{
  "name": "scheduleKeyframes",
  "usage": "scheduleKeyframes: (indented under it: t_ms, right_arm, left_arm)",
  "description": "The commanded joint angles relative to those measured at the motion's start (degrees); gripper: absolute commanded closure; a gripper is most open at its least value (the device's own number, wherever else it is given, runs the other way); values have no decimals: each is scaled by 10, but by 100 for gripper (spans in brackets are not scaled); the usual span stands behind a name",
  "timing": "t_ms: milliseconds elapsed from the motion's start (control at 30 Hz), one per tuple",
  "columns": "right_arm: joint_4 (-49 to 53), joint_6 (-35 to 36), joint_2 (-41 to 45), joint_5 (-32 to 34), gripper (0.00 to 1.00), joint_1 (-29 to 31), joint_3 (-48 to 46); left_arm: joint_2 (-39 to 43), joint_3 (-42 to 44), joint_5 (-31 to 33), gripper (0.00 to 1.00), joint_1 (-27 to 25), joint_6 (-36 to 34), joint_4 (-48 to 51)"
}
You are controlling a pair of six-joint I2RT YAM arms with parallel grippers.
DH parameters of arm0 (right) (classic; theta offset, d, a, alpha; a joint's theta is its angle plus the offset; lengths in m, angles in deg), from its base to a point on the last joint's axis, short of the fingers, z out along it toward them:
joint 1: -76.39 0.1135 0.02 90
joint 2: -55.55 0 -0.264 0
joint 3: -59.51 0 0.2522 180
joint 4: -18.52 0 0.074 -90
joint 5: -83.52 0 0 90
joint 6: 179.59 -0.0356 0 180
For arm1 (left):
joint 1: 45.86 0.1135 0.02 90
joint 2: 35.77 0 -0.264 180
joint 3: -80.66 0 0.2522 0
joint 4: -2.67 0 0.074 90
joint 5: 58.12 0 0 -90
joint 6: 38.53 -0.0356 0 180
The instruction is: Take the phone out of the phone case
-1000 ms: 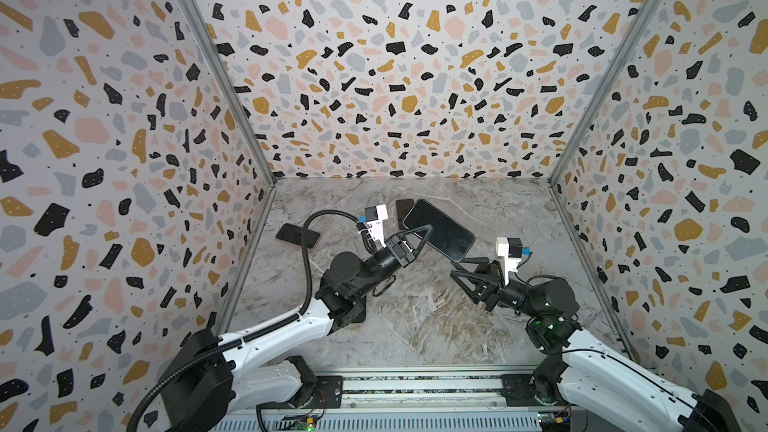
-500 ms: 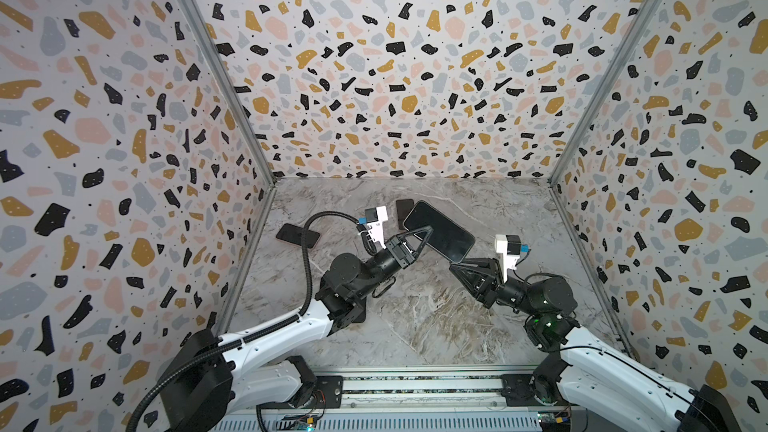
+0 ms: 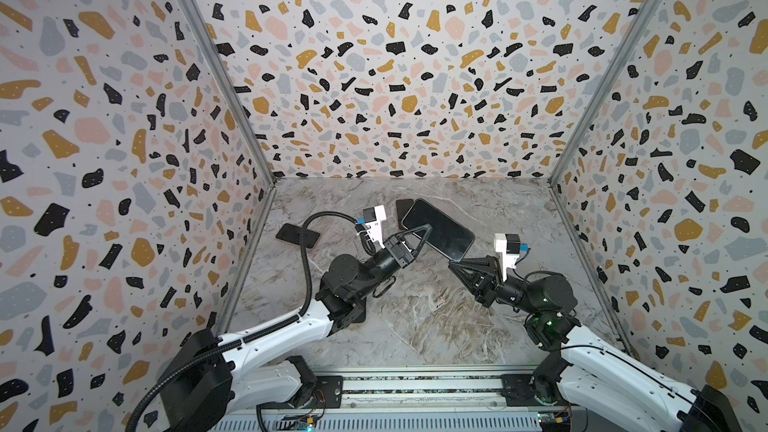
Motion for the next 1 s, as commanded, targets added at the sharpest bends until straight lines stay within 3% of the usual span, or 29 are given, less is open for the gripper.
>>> scheduleKeyframes:
  t_ms: [0, 233, 467, 767, 967]
  right_arm:
    - [42, 57, 8, 23, 100, 1, 36]
    - [131, 150, 13, 89, 100, 1, 69]
    - [146, 220, -1, 142, 100, 1, 87]
    - [133, 224, -36, 173, 100, 1, 87]
    - [138, 213, -17, 168, 98, -4, 63]
  left_arm:
    - [5, -13, -22, 100, -15, 7, -46]
    - [8, -10, -43, 100, -34, 18, -40]
    - [13, -6, -61, 100, -44, 19, -28]
    - [24, -10, -84, 100, -45, 3, -13]
    - [38, -44, -106, 100, -41, -49, 69]
